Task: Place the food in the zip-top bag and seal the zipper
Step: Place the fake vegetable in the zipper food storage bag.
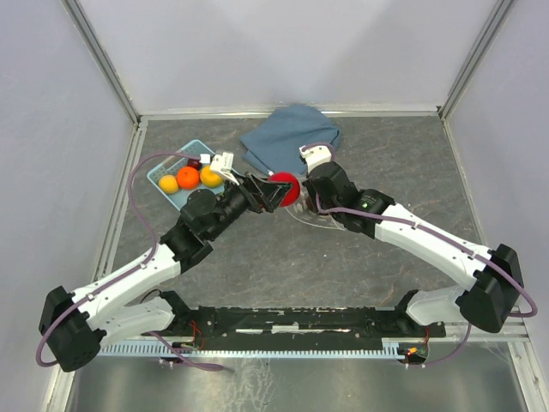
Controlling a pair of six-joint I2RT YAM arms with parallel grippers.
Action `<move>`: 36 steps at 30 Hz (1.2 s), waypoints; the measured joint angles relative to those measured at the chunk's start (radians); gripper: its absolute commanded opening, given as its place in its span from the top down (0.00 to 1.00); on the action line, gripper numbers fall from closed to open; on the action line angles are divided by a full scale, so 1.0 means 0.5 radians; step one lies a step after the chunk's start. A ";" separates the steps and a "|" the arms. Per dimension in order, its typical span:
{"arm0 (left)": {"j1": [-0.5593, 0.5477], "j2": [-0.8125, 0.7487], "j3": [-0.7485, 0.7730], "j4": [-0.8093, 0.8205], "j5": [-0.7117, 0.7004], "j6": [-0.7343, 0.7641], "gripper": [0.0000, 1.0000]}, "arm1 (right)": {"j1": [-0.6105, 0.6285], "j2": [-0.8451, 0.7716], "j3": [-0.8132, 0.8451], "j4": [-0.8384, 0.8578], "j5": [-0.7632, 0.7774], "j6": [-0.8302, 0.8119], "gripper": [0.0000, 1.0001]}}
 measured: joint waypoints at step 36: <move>-0.345 0.524 0.158 -0.263 -0.903 0.135 0.08 | 0.000 -0.015 0.056 -0.038 -0.267 0.119 0.98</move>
